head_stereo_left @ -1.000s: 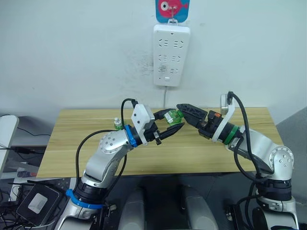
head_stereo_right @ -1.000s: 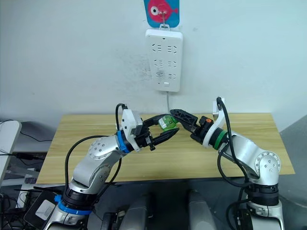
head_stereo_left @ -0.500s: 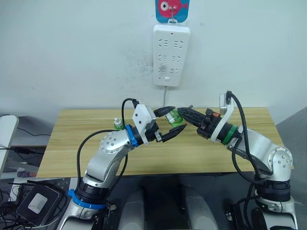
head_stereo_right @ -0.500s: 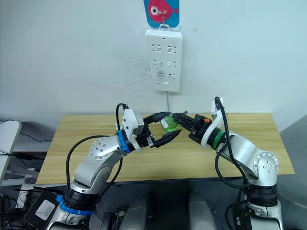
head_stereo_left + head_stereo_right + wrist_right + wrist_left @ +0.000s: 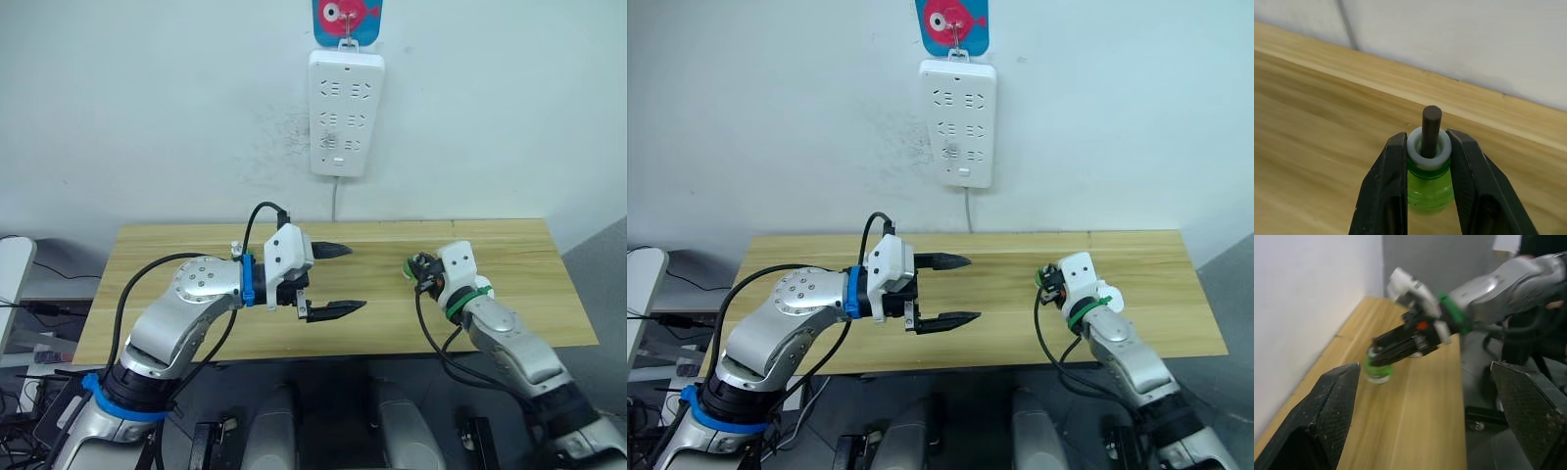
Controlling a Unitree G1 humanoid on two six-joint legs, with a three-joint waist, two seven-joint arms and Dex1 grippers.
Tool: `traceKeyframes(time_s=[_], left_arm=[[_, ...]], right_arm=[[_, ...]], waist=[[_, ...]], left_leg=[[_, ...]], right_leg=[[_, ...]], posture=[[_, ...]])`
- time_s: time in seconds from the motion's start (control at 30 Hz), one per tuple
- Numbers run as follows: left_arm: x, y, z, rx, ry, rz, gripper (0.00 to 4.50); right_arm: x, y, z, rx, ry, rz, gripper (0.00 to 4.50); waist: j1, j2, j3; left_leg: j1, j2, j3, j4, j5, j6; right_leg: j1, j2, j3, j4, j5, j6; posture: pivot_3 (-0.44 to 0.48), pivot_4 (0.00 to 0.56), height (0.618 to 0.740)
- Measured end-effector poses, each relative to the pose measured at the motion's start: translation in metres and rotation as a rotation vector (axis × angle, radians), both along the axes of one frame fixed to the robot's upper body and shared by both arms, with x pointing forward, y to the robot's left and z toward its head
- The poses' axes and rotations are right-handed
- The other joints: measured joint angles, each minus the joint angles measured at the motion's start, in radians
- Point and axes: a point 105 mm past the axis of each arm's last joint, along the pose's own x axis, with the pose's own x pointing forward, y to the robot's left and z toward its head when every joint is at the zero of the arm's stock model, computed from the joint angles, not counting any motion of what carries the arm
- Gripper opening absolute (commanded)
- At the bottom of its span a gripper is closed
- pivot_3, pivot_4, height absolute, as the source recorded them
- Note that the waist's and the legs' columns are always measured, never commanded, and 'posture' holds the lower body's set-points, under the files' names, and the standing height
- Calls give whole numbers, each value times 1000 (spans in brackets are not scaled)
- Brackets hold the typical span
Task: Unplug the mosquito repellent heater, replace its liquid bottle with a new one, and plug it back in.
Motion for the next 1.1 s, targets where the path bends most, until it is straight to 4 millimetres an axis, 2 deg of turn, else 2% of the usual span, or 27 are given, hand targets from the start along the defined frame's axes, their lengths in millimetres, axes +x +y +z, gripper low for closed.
traceKeyframes(time_s=[0.17, 0.23, 0.43, 0.57, 0.6, 0.67, 0.73, 0.8, 0.87, 0.97, 1.1], left_arm=[[15, 5, -4, 29, -21, 47, 4500], [16, 6, -4, 32, -24, 51, 4500], [19, 11, -14, 20, -1, 114, 4500], [28, 25, -29, -43, 18, 326, 4500], [28, 30, -34, -61, 26, 382, 4500], [25, 51, -52, -131, 31, 605, 4500], [14, 79, -89, -134, 79, 868, 4500], [3, 108, -118, -105, 112, 1090, 4500], [0, 128, -128, -107, 99, 1250, 4500], [5, 136, -137, -140, 69, 1361, 4500], [30, 129, -142, -200, 58, 1388, 4500]], right_arm=[[11, -6, -20, 22, 19, -42, 806], [12, -7, -21, 37, 10, -44, 806], [11, -11, -22, 46, -3, -47, 2876], [0, -7, -6, 9, -63, 5, 4341], [-3, -5, 0, -1, -78, 20, 4428], [-9, 6, 20, -35, -121, 89, 4428], [-17, 25, 45, -58, -138, 213, 4428], [-31, 53, 62, -55, -84, 392, 4428], [-51, 85, 78, -49, -40, 584, 4428], [-77, 119, 98, -59, 10, 812, 4428], [-86, 139, 114, -70, 63, 918, 4428]], waist=[[1, 0, 0], [1, 0, 0], [1, 0, 0], [1, 1, 1], [1, 2, 2], [-7, 4, 8], [-17, 3, 15], [-16, 2, 27], [-4, 3, 39], [13, 8, 50], [16, 4, 66]], left_leg=[[0, 0, -1, 0, 0, 0], [0, 1, -1, 0, 0, 0], [1, 2, -1, 0, 0, 0], [1, 3, -1, 0, 0, 0], [1, 3, -1, 0, 0, 0], [5, 4, -1, 0, -1, -1], [5, 4, -1, -1, -1, -2], [5, 4, -4, -1, -1, -2], [5, 4, -8, 1, -1, -1], [4, 2, -7, 2, -1, -2], [2, 1, -2, 3, -1, -2]], right_leg=[[0, 1, 0, 1, 2, -3], [0, 1, 0, 0, 3, -4], [0, 1, 0, 1, 3, -4], [0, 1, 0, 1, 2, -4], [0, 1, 1, 1, 2, -4], [1, -1, 5, 2, 2, -4], [1, -1, 7, 2, 2, -4], [1, -1, 4, 3, 2, -4], [1, -1, 1, 3, 0, -7], [2, -4, -1, 2, -2, -10], [0, -6, -1, 1, -1, -9]], posture=[[-64, 299, 740], [-59, 304, 740], [-66, 318, 740], [-85, 338, 740], [-94, 360, 740], [-96, 379, 740], [-94, 398, 740], [-94, 415, 740], [-90, 433, 740], [-92, 447, 740], [-107, 462, 740]])
